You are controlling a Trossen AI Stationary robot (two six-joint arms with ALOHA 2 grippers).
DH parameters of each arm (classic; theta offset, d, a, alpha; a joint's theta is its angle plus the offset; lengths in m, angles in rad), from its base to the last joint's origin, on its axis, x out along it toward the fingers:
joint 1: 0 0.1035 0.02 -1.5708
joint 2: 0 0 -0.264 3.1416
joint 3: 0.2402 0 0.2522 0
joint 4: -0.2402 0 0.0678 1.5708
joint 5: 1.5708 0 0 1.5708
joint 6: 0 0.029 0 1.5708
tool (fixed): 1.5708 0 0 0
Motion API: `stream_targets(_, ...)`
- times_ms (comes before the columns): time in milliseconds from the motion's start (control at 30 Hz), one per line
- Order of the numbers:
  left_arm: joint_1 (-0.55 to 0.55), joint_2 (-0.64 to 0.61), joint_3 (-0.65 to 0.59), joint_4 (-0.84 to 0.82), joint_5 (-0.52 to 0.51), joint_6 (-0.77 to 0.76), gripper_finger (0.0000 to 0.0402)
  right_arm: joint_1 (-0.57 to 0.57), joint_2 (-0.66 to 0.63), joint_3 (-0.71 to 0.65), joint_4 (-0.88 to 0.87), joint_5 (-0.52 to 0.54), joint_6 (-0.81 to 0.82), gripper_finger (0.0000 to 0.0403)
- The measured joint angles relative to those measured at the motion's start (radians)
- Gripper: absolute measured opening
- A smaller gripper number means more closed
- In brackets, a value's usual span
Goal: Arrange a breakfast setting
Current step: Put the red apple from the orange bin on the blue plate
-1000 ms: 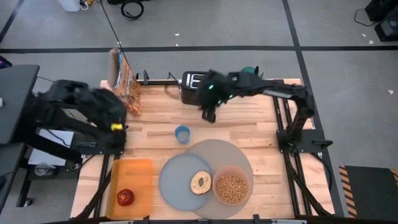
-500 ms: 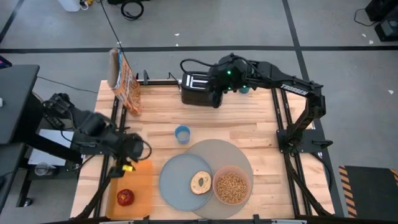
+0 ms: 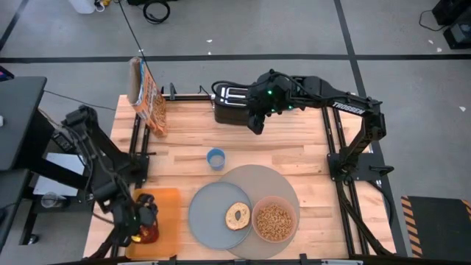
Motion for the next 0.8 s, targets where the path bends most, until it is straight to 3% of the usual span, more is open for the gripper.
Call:
stream_targets(267,-0.055,0.089,0.0,-0.009,-0.066,-0.037,0.0144,0.0,0.0,0.0,0.026,0.002,-0.006,0.0144)
stream_targets(800,-0.076,0.178,0.002,0.0,-0.062,-0.052,0.0141,0.0,0.0,0.0,0.03,0.001,-0.008,0.0144)
